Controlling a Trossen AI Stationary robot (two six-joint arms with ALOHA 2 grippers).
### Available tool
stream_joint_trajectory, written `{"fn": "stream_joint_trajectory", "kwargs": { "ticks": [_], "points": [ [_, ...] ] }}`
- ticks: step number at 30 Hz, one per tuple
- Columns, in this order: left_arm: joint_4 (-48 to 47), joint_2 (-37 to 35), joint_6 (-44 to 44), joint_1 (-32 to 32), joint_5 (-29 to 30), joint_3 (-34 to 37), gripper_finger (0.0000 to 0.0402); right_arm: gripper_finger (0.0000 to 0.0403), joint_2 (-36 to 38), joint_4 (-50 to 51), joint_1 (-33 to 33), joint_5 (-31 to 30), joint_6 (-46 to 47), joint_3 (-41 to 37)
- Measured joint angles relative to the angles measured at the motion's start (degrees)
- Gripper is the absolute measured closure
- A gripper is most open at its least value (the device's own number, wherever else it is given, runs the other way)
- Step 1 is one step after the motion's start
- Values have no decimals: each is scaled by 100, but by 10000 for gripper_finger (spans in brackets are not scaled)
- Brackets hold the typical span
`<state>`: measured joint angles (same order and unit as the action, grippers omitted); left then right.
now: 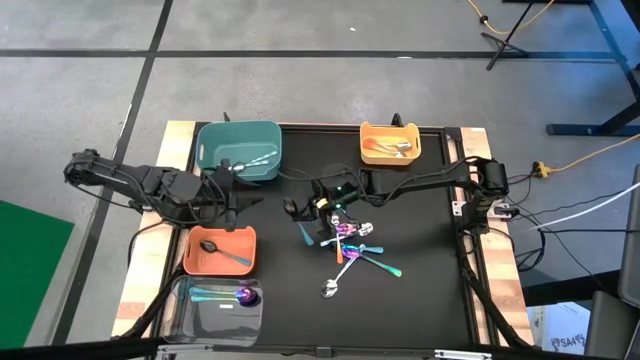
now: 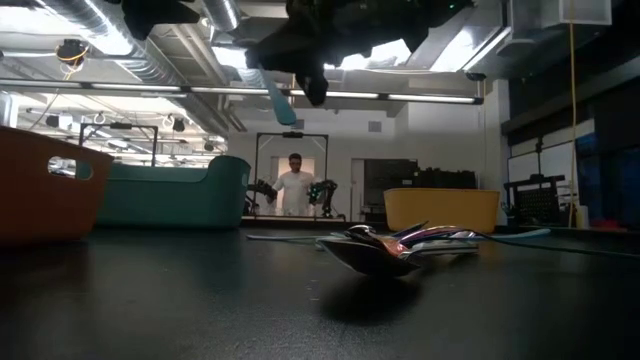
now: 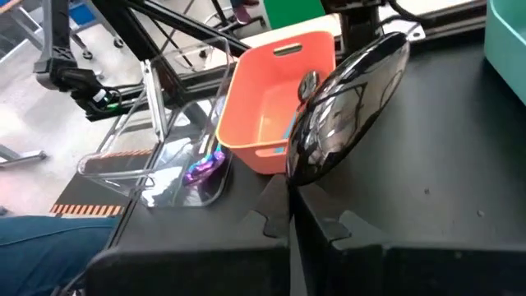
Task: Sort silverware by color (type)
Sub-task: Put the light blue spoon into the orange bin
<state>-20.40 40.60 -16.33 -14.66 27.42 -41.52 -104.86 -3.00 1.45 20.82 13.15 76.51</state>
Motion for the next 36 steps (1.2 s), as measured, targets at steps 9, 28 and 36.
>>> {"fn": "stream_joint_trajectory", "kwargs": {
  "ticks": [9,28,36],
  "points": [
    [-14,-500,325,58,75,0,240,403,-83,-167,-217,-109,-14,346],
    [-200,-1891,900,282,602,-2,240,403,-2624,-2,-518,341,-426,3779],
    [-223,-2192,943,282,690,-7,240,403,-3247,-464,-518,232,-719,4177]
  ]
}}
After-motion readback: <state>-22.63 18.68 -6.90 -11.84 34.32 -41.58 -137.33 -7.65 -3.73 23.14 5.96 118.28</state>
